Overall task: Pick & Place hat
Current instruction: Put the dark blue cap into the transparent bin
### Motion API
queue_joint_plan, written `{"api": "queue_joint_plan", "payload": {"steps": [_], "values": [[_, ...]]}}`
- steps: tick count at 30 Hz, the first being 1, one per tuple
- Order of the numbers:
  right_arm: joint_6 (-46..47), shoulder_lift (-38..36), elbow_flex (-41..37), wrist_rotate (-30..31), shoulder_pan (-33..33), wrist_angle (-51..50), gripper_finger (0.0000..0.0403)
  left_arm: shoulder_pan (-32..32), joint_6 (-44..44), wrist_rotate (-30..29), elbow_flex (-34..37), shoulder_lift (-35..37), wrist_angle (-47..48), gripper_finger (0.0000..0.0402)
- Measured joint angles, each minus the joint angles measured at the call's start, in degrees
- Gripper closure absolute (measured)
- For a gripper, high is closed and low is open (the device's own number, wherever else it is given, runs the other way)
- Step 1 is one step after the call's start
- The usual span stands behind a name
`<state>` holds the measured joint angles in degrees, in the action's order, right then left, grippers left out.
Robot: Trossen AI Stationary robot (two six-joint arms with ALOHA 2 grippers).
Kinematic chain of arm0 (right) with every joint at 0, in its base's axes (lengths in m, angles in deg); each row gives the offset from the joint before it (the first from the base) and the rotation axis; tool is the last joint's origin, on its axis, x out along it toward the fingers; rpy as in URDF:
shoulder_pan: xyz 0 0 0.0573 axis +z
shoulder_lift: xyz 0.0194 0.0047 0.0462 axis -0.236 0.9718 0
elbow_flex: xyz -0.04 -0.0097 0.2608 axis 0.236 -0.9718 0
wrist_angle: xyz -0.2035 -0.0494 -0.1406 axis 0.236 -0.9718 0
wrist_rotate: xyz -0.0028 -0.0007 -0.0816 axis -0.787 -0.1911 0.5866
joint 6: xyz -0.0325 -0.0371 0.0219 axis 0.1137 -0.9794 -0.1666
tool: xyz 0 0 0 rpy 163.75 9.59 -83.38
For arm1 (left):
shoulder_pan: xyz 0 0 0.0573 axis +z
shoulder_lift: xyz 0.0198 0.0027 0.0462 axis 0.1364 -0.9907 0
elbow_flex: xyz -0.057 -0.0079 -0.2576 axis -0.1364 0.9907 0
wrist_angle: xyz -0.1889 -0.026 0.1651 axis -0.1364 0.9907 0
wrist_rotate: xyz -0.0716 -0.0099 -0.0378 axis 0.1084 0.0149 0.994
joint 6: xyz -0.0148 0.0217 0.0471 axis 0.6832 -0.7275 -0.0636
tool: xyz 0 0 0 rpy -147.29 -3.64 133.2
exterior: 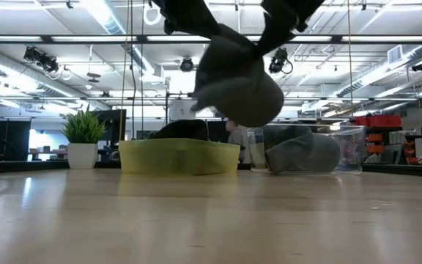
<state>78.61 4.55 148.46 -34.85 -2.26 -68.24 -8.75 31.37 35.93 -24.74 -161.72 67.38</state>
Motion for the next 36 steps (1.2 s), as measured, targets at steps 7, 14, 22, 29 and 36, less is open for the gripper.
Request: {"api": "queue_joint_plan", "payload": {"steps": [7, 14, 22, 29, 36], "values": [[1.2, -5.7, 0.0, 20.5, -1.1, -12.0, 0.0401, 0.4, -0.5, 0.0, 0.0, 0.0, 0.2, 0.0216], [5.2, -13.6, 0.0, 18.5, -6.4, -16.3, 0.0401, 0.4, -0.6, 0.0, 0.0, 0.0, 0.7, 0.02], [27.5, -12.8, 0.0, 5.3, -17.0, -28.4, 0.0401, 0.4, -0.6, 0.1, 0.0, 0.0, 1.2, 0.0204], [35.7, -7.8, 0.0, -0.3, -20.7, -31.2, 0.04, 0.4, -0.6, 0.1, 0.0, 0.0, 3.0, 0.0204], [35.7, -5.0, 0.0, -3.9, -22.4, -27.7, 0.0399, 0.4, -0.6, 0.1, 0.0, 0.0, 3.3, 0.0204]]}}
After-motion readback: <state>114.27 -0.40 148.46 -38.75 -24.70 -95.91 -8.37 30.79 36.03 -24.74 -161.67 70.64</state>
